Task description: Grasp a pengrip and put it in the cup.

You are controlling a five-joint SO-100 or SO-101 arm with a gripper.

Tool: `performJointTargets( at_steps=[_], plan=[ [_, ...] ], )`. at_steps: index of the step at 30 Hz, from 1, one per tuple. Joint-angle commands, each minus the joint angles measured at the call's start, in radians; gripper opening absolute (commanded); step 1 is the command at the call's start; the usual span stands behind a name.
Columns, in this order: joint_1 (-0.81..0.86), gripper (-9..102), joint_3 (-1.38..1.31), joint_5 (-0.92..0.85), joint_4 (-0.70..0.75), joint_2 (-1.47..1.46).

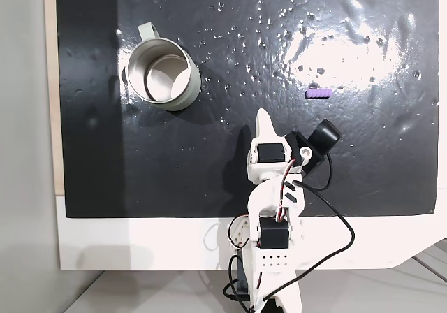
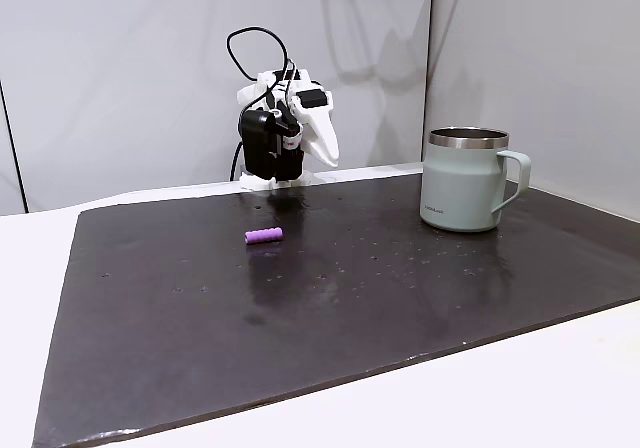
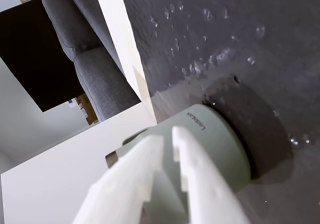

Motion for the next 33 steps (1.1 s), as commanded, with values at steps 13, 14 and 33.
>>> performJointTargets(
  at_steps=[13, 14, 33],
  plan=[
    [-0.015, 0, 0.041, -0.012, -0.002, 0.015],
    [-0.015, 0, 0.041, -0.011, -0.002, 0.015],
    [0.132, 1, -0.867, -0.129, 0.430, -0.561]
  ],
)
